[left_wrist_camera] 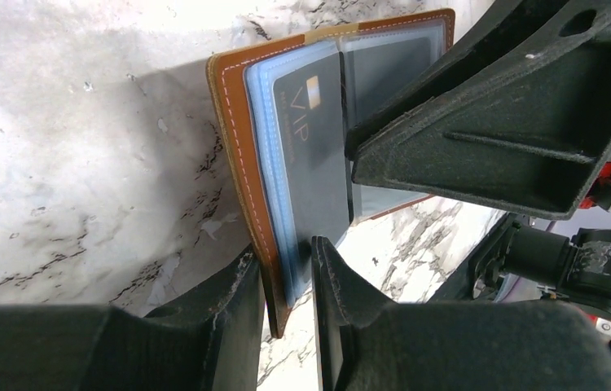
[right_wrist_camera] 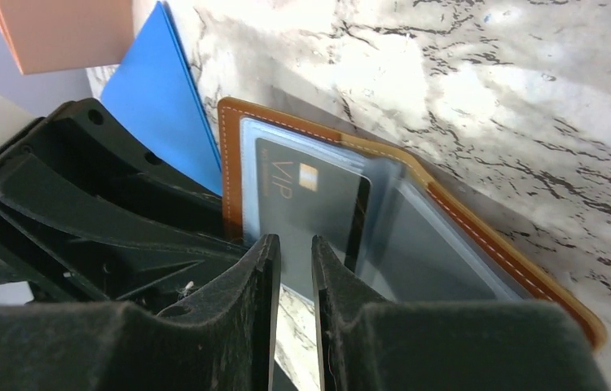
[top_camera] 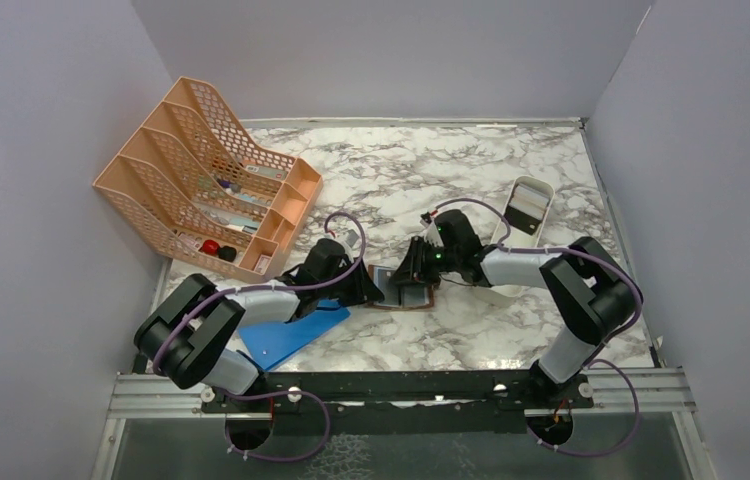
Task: Put the credit cards into the card holder
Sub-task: Insert the credit card into the card holder.
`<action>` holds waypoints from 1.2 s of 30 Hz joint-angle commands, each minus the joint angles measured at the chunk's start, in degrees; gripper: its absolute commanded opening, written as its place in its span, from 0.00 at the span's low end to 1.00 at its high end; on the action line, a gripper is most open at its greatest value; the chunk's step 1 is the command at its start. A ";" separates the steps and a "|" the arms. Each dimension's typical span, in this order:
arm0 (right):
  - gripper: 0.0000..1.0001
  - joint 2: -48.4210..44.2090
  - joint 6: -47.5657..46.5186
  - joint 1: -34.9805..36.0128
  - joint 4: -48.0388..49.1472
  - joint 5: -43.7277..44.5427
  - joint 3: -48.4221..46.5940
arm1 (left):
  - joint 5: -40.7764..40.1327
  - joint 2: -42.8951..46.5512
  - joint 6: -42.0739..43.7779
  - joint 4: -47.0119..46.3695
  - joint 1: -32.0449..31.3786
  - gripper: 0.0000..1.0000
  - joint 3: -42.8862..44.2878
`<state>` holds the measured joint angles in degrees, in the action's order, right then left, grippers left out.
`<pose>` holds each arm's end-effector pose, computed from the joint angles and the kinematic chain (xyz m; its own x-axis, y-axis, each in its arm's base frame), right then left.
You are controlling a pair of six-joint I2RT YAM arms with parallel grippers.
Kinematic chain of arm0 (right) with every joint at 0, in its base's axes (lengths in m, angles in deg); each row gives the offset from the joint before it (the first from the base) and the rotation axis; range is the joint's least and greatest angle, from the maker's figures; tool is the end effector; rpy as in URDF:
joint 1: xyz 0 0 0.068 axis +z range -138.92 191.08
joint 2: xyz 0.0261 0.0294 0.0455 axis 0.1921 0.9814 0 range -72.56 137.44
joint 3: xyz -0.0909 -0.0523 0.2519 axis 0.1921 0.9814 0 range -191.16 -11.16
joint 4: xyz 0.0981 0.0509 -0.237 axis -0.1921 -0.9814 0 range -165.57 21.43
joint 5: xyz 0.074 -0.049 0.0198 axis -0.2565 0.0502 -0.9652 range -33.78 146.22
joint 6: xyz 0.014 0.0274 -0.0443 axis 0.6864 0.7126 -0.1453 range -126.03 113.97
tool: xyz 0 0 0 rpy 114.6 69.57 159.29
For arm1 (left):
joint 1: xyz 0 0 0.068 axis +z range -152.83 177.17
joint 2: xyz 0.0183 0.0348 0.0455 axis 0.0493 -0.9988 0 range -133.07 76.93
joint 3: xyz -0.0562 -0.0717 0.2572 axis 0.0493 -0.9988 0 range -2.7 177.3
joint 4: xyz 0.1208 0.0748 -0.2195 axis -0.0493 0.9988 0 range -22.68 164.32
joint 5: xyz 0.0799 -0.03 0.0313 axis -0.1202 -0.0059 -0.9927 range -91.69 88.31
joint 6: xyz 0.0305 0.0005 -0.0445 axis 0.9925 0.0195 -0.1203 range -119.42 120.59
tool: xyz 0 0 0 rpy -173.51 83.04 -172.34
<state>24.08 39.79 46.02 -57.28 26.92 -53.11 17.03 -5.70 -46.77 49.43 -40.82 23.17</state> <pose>0.2502 0.1961 0.1384 -0.9597 0.0923 -0.2653 -0.1474 0.6385 0.7553 0.1935 -0.1658 0.1357 -0.9088 -0.1741 -0.3792 0.1646 0.6856 -0.7091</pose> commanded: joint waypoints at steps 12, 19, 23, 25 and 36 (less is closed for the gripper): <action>0.27 -7.08 -6.90 0.39 -10.83 8.13 -2.30 | 1.21 3.89 1.29 1.61 -0.41 0.35 3.13; 0.19 -10.69 -12.32 0.39 -16.96 16.09 -2.27 | 2.20 5.83 0.61 1.13 -0.41 0.30 3.40; 0.14 -9.86 -13.82 0.39 -17.76 18.45 -2.17 | 2.85 6.25 0.38 0.81 -0.41 0.24 3.69; 0.14 -8.72 -13.91 0.39 -17.25 18.47 -2.00 | 3.21 6.26 0.33 0.56 -0.41 0.20 3.82; 0.14 -2.45 -13.05 0.39 -12.78 15.78 -1.02 | 6.95 5.97 -0.77 -4.01 -0.41 0.00 3.43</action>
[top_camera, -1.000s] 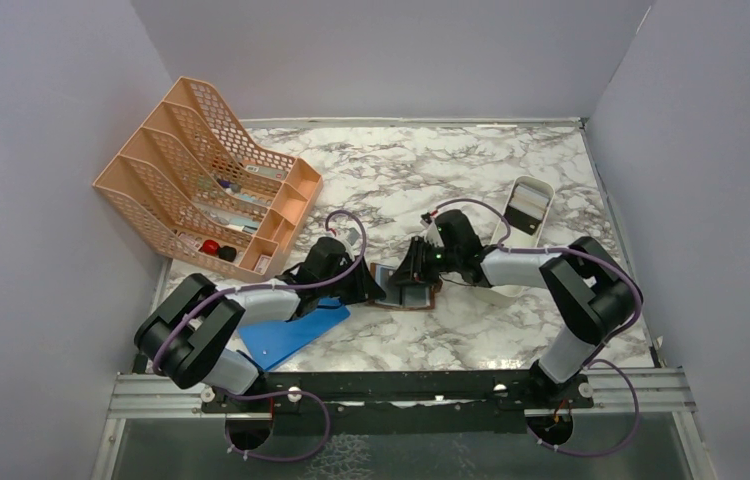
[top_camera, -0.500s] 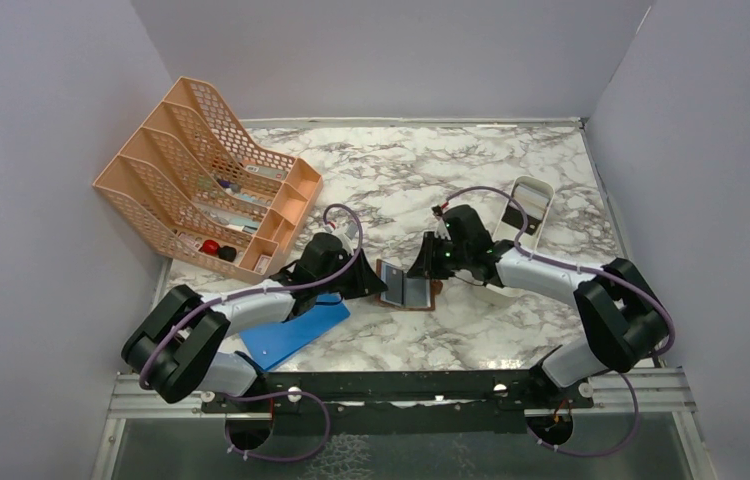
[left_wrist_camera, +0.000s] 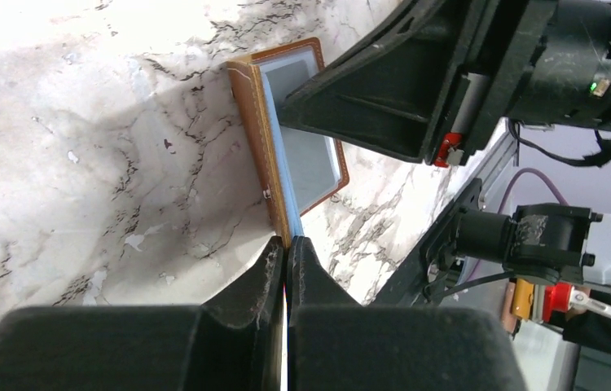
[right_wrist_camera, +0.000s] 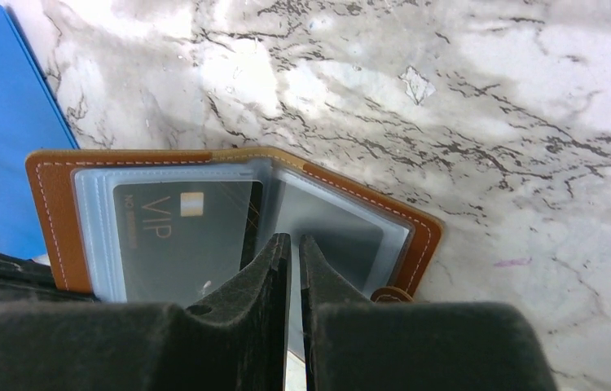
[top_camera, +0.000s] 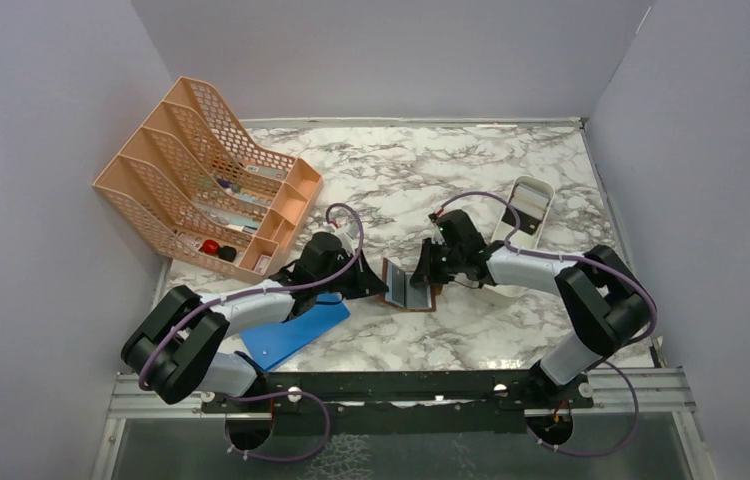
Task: Put the credit cards into the card holder
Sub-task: Insert the credit card into the card holder.
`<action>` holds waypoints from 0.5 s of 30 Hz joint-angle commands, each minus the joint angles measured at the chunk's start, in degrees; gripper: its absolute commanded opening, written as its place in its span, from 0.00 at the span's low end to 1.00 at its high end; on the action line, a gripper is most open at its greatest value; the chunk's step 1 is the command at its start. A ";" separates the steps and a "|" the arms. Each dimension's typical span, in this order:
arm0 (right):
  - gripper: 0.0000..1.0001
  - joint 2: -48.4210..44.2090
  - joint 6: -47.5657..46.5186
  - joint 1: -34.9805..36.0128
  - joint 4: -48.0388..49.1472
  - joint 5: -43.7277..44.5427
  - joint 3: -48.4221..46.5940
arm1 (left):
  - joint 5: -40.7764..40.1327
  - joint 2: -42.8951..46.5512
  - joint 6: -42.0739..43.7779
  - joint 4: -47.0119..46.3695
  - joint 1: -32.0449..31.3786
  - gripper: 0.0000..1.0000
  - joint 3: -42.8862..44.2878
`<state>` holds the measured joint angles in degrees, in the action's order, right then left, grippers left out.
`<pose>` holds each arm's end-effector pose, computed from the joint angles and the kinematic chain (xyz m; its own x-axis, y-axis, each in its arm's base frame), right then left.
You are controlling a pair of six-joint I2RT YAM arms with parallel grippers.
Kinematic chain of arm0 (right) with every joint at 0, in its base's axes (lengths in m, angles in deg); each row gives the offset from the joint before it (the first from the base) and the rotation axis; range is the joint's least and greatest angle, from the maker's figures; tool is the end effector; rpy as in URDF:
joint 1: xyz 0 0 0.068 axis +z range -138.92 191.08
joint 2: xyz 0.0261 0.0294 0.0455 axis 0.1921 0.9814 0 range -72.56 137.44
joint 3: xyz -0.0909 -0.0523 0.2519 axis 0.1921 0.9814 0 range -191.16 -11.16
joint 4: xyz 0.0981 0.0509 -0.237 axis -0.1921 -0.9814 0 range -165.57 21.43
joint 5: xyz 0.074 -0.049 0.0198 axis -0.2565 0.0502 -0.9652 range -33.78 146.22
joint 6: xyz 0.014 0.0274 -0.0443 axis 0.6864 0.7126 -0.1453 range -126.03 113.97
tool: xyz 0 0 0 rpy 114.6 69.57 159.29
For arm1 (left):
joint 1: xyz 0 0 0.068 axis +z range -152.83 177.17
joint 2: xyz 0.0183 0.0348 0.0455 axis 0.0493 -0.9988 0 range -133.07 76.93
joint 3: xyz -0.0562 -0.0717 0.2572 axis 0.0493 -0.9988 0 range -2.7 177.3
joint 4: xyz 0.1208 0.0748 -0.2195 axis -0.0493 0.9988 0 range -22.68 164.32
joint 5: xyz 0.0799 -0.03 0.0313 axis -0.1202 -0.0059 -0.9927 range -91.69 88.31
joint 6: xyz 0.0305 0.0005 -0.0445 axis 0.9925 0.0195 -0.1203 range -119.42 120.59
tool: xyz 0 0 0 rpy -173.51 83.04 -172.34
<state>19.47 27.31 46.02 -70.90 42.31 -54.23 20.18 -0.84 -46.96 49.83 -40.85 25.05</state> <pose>0.2437 0.1808 0.1473 -0.9076 0.0166 -0.4194 -0.2159 0.8385 0.5003 0.1948 -0.1693 0.1648 -0.8903 -0.1730 -0.4212 0.2403 0.6073 -0.7573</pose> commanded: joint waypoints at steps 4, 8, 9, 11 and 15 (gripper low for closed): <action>0.14 2.36 -0.21 0.39 2.01 -0.46 0.81 | 4.15 0.33 -0.61 -5.08 -0.39 0.00 1.67; 0.14 2.54 -0.03 0.39 2.40 -0.89 1.18 | 3.79 -0.69 -0.54 -5.14 -0.39 0.06 1.69; 0.14 2.50 0.01 0.39 2.54 -1.00 1.21 | 3.66 -0.97 -0.53 -5.11 -0.39 0.09 1.65; 0.14 2.54 -0.02 0.39 2.59 -1.09 1.23 | 3.55 -1.36 -0.44 -5.09 -0.39 0.17 1.82; 0.14 2.45 -0.03 0.39 2.50 -1.03 1.21 | 3.52 -1.82 -0.44 -5.09 -0.39 0.28 2.24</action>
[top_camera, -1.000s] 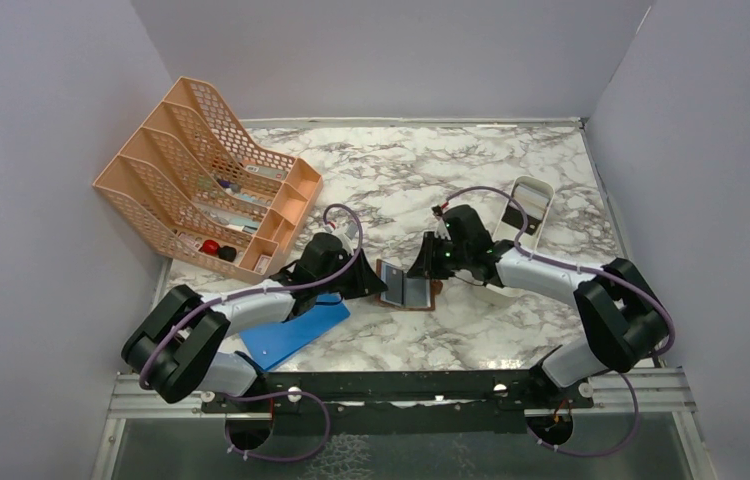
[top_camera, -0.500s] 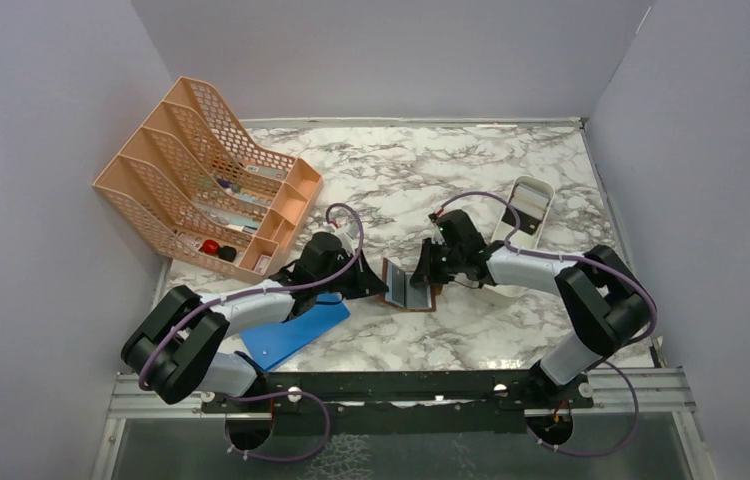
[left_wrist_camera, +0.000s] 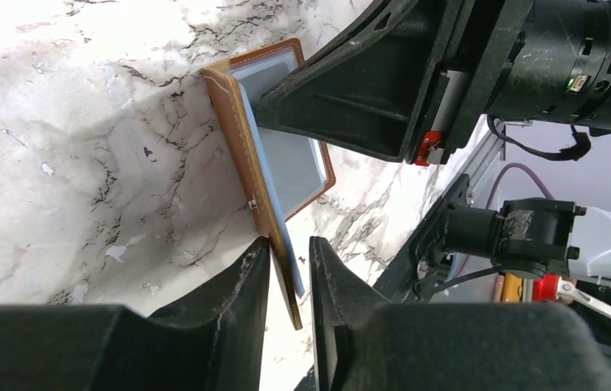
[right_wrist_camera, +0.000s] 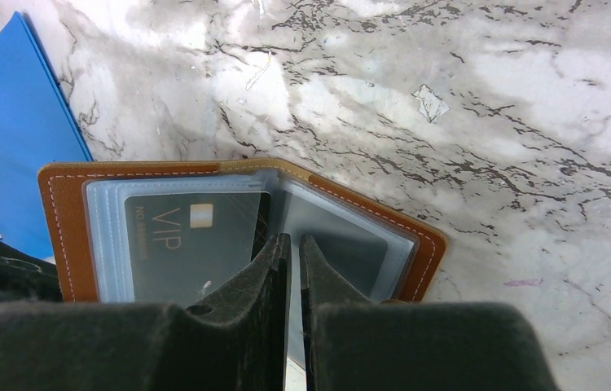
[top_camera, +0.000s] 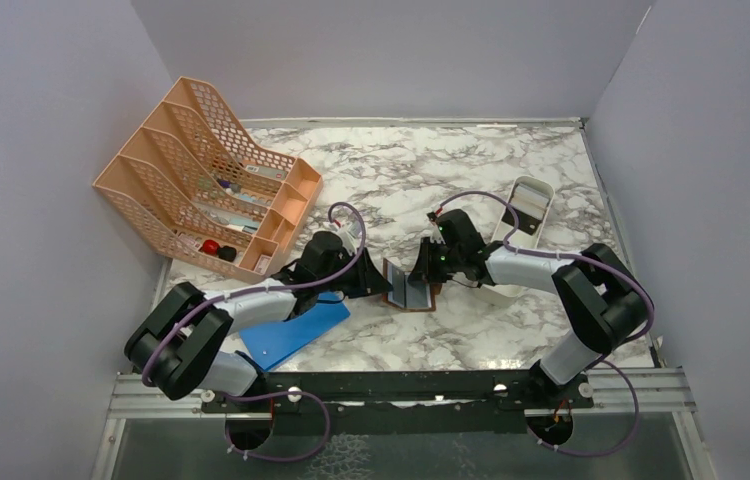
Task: Put the credit cards into the card holder
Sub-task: Insert the credit card into the card holder, then turn over the card slot in the card holder.
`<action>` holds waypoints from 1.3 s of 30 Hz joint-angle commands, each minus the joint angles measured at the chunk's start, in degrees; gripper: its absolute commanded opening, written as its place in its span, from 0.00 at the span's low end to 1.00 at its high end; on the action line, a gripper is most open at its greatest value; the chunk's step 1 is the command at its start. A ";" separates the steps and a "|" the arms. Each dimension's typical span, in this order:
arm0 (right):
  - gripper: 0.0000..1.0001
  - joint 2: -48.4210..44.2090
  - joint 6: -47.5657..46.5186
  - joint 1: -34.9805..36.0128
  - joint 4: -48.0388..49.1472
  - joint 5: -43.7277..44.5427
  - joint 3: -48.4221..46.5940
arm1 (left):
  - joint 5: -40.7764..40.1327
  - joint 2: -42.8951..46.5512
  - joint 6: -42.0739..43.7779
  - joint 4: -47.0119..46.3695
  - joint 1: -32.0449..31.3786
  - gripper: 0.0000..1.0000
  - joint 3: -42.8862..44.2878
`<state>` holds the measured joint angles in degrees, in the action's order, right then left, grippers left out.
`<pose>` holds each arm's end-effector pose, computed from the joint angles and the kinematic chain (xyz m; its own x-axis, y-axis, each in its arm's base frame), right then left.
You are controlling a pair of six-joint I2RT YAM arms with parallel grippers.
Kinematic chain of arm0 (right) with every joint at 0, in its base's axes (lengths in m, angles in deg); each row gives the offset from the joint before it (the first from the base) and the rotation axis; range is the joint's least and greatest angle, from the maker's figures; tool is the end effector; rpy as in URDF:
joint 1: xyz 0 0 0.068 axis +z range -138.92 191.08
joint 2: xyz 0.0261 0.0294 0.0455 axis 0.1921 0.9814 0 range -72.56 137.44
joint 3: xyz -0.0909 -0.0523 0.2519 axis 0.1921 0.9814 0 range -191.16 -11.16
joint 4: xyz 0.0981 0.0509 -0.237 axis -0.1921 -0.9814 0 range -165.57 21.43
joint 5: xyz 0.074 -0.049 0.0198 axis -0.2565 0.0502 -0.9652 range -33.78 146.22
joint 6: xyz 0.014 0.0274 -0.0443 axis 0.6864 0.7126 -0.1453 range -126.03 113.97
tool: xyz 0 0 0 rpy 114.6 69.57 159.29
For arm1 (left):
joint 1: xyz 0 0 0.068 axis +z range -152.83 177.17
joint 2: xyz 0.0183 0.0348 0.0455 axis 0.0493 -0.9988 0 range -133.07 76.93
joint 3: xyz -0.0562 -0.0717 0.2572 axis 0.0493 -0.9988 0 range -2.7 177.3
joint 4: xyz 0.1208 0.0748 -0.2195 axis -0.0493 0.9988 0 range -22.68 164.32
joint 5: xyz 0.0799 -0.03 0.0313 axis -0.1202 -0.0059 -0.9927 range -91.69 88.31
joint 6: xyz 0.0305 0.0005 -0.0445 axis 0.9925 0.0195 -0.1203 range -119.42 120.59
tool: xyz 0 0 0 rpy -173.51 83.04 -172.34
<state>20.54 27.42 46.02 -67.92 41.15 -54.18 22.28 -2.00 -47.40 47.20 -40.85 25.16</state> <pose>0.2472 0.1840 0.1455 -0.9008 0.0199 -0.4338 -0.2339 0.8195 0.5232 0.1969 -0.1725 0.1649 -0.8933 -0.1632 -0.4187 0.2594 0.5735 -0.7770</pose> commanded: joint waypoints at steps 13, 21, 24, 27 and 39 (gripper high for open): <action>0.14 1.26 -0.43 0.39 0.04 0.04 1.73 | 0.51 -3.63 1.01 -2.51 -0.39 0.28 3.38; 0.14 0.65 -0.49 0.40 -0.21 0.09 1.63 | -0.80 -3.44 1.45 -2.39 -0.39 0.30 2.67; 0.14 0.74 -0.42 0.39 0.10 -0.11 1.71 | -0.64 -3.82 1.58 -2.38 -0.39 0.21 2.81; 0.14 1.01 -0.32 0.40 0.79 -0.63 1.95 | -0.67 -4.32 1.82 -2.38 -0.39 0.11 3.04; 0.14 2.61 0.47 0.39 4.23 -1.77 3.42 | -2.15 -6.70 3.16 -2.38 -0.39 0.06 2.97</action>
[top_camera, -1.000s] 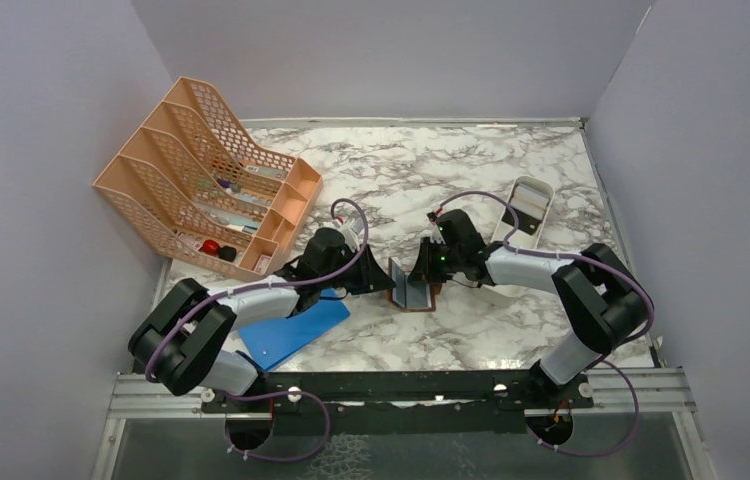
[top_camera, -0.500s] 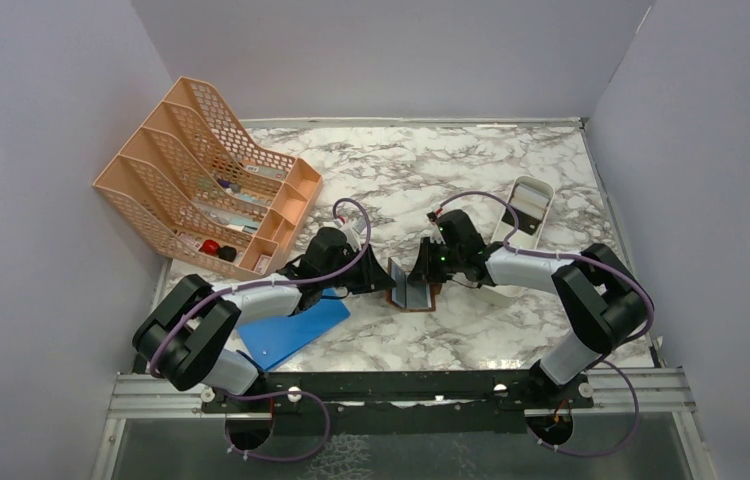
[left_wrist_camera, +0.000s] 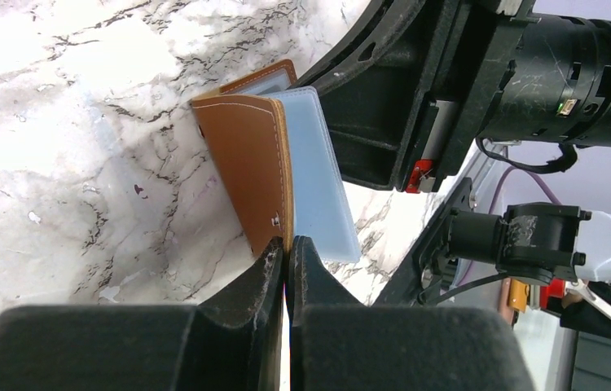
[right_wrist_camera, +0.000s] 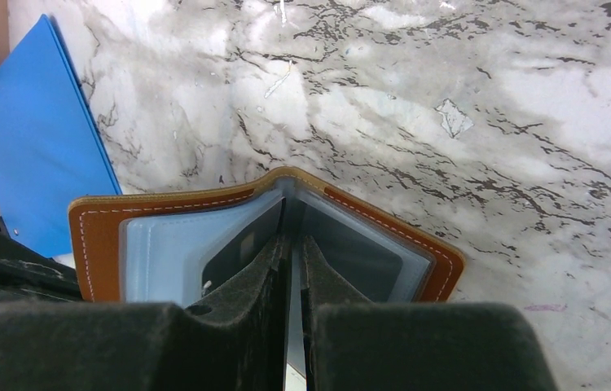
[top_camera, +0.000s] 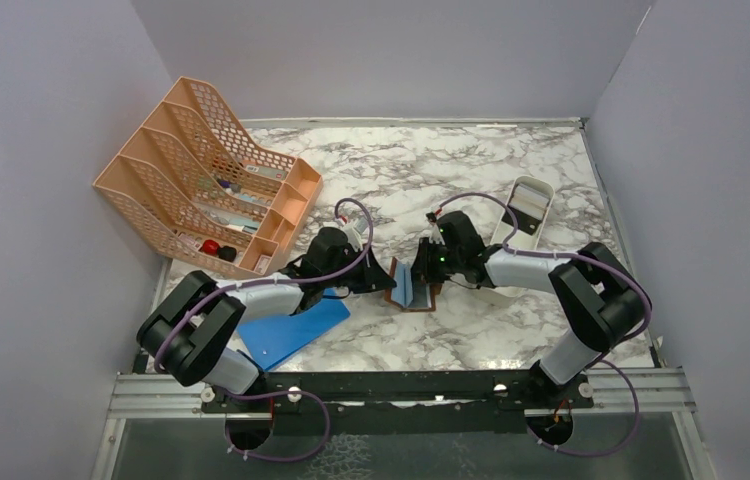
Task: Put the credit cards into the card holder
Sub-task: Turn over the card slot in the card holder.
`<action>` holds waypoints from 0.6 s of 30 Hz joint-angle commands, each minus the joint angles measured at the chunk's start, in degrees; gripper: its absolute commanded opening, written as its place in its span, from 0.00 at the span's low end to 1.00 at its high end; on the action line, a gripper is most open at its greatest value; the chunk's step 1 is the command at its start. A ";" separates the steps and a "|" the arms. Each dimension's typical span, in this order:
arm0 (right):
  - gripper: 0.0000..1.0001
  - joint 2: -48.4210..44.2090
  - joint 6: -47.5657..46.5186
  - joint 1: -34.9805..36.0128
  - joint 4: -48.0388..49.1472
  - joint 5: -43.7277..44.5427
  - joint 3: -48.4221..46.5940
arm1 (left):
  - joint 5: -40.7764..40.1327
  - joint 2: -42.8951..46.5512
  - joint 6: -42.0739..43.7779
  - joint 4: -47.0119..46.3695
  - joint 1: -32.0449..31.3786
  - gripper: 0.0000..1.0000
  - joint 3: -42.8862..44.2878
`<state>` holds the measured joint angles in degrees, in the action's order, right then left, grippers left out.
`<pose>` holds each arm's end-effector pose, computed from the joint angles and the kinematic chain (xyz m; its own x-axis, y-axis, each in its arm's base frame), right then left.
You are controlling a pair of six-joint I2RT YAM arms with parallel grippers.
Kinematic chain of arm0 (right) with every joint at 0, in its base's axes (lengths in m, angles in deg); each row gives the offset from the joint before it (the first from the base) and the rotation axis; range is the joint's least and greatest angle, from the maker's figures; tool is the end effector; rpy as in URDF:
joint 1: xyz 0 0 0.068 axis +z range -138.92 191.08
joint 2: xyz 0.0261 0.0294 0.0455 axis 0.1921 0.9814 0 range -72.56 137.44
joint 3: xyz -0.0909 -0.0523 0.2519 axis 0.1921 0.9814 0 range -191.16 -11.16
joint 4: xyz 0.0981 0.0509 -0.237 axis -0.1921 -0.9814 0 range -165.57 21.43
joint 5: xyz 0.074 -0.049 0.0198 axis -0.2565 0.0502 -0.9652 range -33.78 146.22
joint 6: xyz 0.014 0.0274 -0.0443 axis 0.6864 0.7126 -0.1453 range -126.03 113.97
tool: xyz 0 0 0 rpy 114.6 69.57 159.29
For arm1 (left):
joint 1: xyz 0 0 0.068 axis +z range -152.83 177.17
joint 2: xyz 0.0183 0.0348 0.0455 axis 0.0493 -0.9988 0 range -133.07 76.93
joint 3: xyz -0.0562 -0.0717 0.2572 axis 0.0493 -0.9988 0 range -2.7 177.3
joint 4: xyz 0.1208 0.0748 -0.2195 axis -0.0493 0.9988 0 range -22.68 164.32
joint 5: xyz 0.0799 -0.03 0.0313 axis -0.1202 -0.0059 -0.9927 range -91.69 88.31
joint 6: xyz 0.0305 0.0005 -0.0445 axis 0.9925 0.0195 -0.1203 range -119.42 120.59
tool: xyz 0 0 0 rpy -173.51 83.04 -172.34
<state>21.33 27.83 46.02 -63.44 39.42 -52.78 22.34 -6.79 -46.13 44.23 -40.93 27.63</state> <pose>0.2472 0.1853 0.1407 -0.8942 0.0258 -0.4469 -0.2544 0.7921 0.5548 0.2093 -0.1827 0.1613 -0.8839 -0.1517 -0.4423 0.2871 0.5706 -0.7694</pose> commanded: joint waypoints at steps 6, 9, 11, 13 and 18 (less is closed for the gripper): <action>0.14 0.80 0.08 0.40 -1.73 1.02 1.84 | -3.63 -2.40 2.32 1.68 -0.30 0.09 0.40; 0.18 -1.15 -0.82 0.39 -4.19 3.58 1.02 | -4.72 -2.65 3.13 3.40 -0.31 0.07 0.92; 0.21 -2.42 -1.25 0.39 -4.81 4.63 0.76 | -4.95 -2.84 3.38 3.89 -0.30 0.03 1.05; 0.23 -2.77 -1.47 0.39 -5.19 4.88 0.46 | -5.17 -2.99 3.39 4.00 -0.30 0.00 1.21; 0.30 -3.57 -3.00 0.39 -9.73 7.99 -2.14 | -6.85 -2.03 4.56 7.07 -0.34 0.00 2.46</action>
<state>18.92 27.07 46.02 -66.26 42.77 -52.63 19.46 -8.49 -44.23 45.94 -40.93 28.66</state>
